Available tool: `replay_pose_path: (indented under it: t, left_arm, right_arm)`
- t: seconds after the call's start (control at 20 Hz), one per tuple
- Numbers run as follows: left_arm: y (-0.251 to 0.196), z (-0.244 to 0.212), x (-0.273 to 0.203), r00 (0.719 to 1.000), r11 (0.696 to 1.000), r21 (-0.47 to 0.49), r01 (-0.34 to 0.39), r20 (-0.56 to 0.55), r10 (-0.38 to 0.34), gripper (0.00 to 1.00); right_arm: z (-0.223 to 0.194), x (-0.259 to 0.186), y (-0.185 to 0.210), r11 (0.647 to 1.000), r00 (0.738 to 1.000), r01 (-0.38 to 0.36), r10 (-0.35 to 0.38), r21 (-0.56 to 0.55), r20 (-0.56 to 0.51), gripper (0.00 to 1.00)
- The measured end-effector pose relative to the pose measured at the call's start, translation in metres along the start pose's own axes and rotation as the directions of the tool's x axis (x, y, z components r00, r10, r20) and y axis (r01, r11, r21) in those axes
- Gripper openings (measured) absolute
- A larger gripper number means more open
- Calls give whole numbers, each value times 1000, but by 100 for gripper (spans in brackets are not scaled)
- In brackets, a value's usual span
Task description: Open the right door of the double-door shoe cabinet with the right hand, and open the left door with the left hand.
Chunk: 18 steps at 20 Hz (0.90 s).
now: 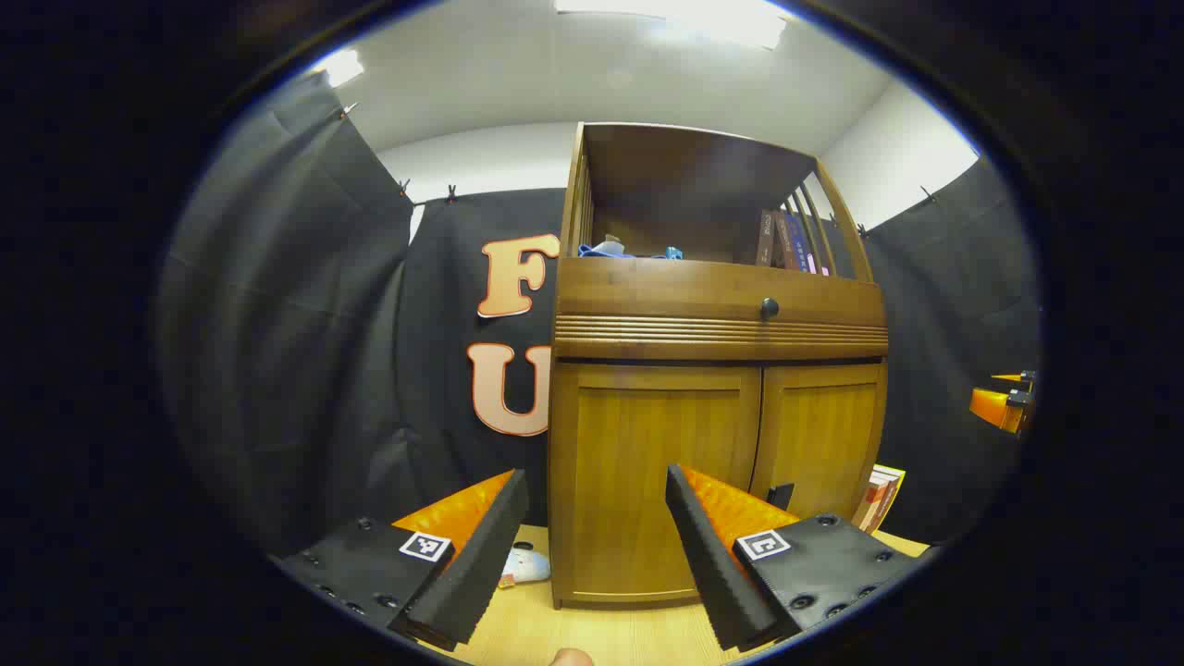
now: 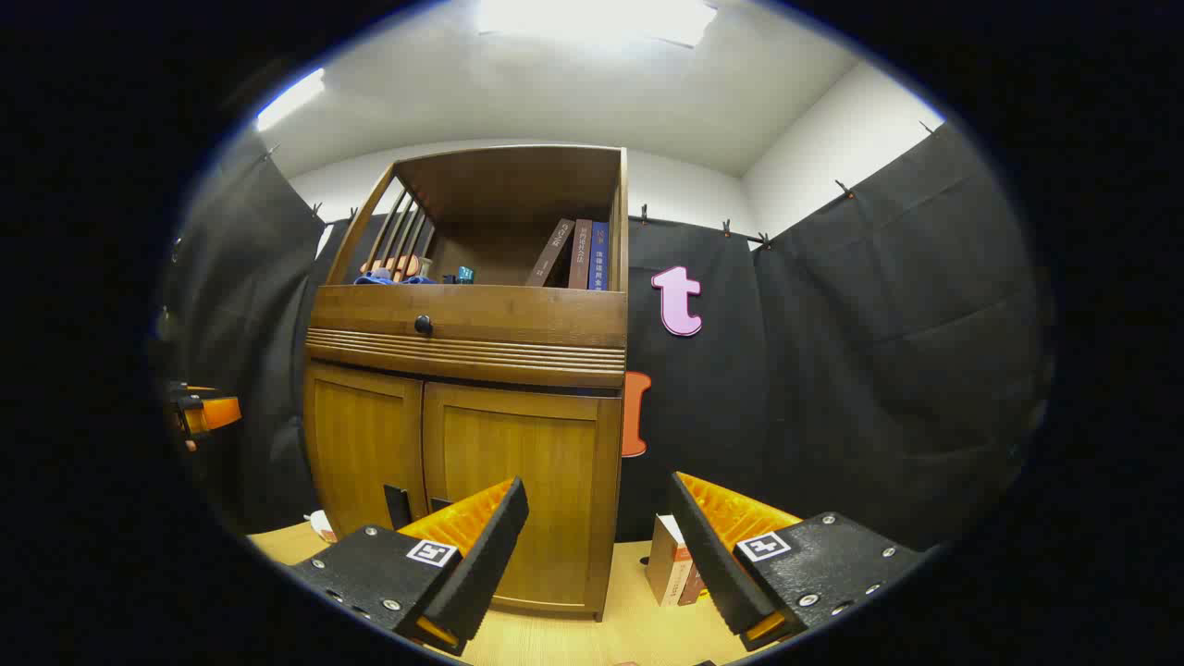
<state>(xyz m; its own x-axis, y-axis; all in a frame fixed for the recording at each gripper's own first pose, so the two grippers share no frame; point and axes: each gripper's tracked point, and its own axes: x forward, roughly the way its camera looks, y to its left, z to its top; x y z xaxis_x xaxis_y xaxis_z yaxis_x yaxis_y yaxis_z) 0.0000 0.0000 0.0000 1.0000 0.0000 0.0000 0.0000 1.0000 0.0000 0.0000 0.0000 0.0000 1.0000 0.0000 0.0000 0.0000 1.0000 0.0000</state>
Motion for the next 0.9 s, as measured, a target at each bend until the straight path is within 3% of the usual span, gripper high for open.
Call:
replay_pose_path:
  t: [0.25, 0.35, 0.55, 0.9]
  left_arm:
    - [4, 5, -24, 1000, 998, -52, 17, -5, -18, 98]
    - [11, 8, -25, 1000, 999, -37, -7, -7, 7, 96]
    - [12, -3, -30, 999, 998, -66, 18, -44, -21, 96]
    - [20, -3, -33, 999, 999, -45, -1, -48, -2, 96]
  right_arm:
    - [-6, -16, 2, 1000, 1000, -6, 6, 5, -28, 98]
    - [-3, -20, 3, 1000, 999, -7, 7, 12, -31, 98]
    - [0, -28, 9, 1000, 999, -16, 17, 13, -30, 99]
    - [0, -30, 22, 999, 999, -35, 35, 8, -34, 98]
